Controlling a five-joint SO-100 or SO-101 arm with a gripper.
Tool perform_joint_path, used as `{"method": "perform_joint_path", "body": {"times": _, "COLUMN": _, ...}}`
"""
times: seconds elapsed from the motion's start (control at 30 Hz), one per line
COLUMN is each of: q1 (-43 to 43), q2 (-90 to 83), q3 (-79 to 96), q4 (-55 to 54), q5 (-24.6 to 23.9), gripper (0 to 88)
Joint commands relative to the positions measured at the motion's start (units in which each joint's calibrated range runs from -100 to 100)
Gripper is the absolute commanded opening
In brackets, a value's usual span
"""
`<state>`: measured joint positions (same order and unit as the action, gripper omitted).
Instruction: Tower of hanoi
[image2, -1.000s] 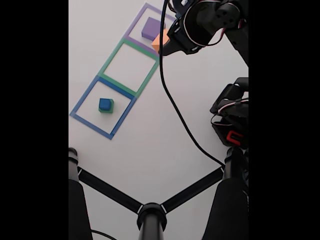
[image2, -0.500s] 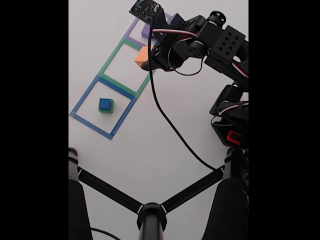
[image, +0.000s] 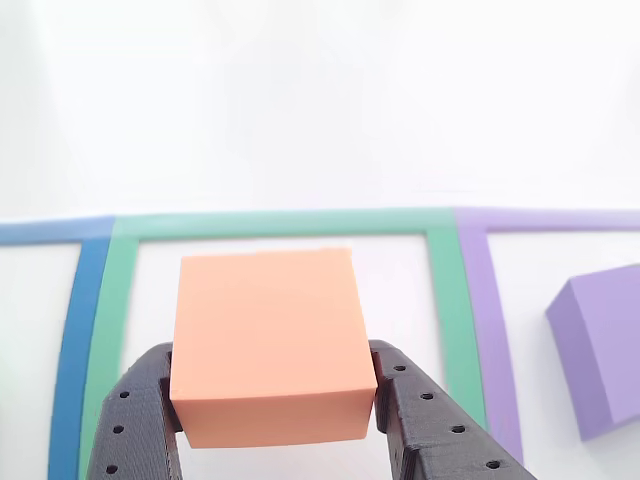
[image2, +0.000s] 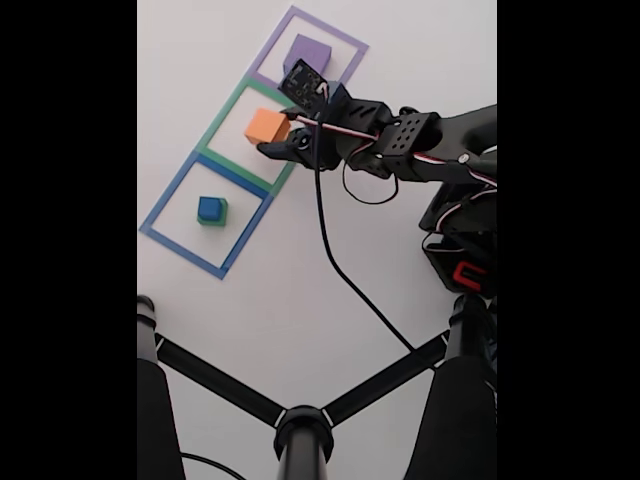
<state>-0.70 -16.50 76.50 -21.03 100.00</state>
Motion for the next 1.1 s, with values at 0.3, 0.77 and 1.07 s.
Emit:
{"method": "perform_joint_path", "body": {"times": 0.3, "q1": 0.9, "q2": 24.7, "q3": -1.0, "q4": -34.3, "q5": 0.0, "gripper": 11.7}}
{"method": "perform_joint_path", "body": {"times": 0.77, "q1": 1.3, "q2": 35.6, "q3": -1.9, "q4": -43.3, "q5": 0.0, "gripper": 13.4}}
{"method": "perform_joint_path", "body": {"times": 1.07, "q1": 1.1, "q2": 36.9, "q3": -1.8, "q4": -44.7, "q5": 0.0, "gripper": 23.8}}
